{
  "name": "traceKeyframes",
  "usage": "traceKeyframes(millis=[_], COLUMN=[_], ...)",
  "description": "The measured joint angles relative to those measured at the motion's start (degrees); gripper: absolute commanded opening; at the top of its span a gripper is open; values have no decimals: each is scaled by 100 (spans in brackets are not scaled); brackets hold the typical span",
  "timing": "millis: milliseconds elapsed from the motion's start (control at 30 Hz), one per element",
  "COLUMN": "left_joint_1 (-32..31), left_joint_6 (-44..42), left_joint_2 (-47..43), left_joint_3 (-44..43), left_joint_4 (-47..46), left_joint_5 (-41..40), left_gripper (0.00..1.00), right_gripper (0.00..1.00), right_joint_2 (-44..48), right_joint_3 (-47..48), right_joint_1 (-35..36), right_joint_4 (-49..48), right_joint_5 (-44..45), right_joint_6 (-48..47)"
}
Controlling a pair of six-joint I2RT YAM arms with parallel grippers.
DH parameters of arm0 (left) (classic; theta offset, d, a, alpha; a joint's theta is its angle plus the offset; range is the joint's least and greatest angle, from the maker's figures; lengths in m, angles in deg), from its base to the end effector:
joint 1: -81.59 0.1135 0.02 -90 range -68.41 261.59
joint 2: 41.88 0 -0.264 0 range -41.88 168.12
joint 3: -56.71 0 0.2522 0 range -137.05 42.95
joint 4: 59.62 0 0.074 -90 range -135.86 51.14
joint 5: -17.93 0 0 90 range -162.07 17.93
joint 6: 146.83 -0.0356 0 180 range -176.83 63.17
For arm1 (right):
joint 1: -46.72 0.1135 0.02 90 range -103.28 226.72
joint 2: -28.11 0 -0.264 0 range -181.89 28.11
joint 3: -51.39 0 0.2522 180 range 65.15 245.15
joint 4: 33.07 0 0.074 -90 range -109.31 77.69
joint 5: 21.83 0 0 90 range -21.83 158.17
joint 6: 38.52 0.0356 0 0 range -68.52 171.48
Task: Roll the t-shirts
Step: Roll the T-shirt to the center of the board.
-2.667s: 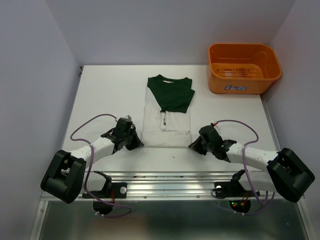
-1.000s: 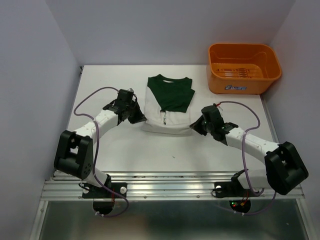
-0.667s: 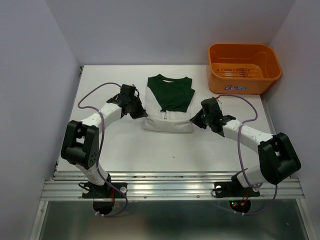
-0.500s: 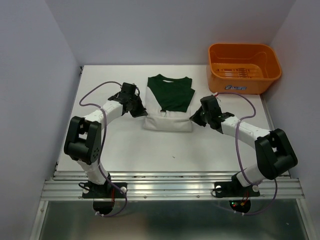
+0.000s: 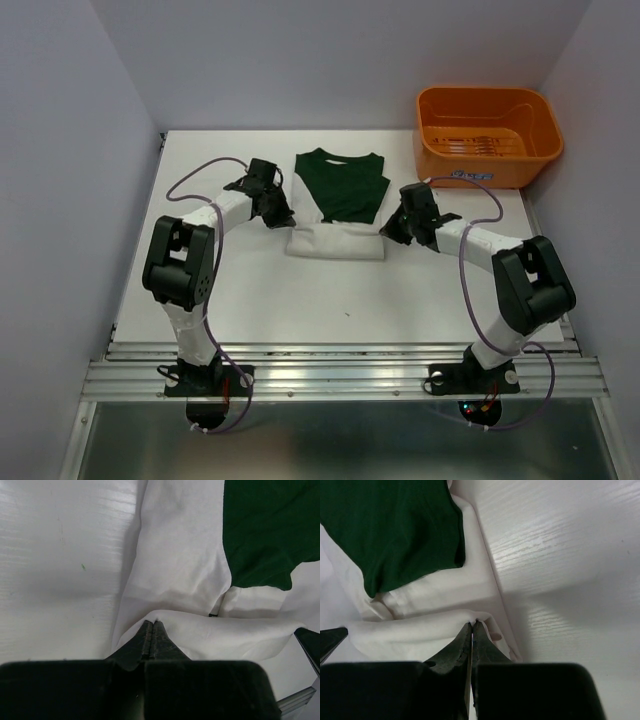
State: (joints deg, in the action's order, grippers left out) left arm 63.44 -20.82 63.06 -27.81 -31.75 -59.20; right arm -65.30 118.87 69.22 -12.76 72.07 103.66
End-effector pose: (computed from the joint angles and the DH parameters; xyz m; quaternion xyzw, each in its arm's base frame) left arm 0.3745 -0.1311 0.1994 -0.1047 0.9235 -0.2543 0.2673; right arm 0.3134 0.1272 0.1877 0.2498 0.8932 0.2008 0.3153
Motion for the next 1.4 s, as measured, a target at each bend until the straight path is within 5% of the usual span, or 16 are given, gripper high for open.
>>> traceKeyframes(millis=[600,667,833,967,1067,1167,1267,1400], left_joint_1=[61,61,61,63,63,63,22,-96], left_joint_6=[-199,-205,-293,-415,-562,-645,-758,-745], left_joint_2=[551,584,590,501,188,-208,-695,-984], left_joint_3=[-625,-625,-632,-651,-664,-664,-664,-529], left_joint_4=[173,157,170,341,546,678,682,476], left_joint_5=[-214,-214,-315,-577,-885,-1113,-1154,-745], left_gripper=[0,9,53,55,50,16,3,0], right_gripper=[3,12,49,51,43,19,8,4], right_joint_2=[-721,-815,-839,-592,-131,267,459,378], right_joint_3=[595,595,599,608,647,654,654,647], right_joint_1=[-116,-116,-144,-181,-186,-184,-138,-85], right_joint_4=[-103,-105,-101,20,190,245,247,243], right_joint_5=[-133,-133,-66,173,321,315,267,-37], right_joint_6=[-216,-249,-444,-710,-946,-1082,-1132,-1082])
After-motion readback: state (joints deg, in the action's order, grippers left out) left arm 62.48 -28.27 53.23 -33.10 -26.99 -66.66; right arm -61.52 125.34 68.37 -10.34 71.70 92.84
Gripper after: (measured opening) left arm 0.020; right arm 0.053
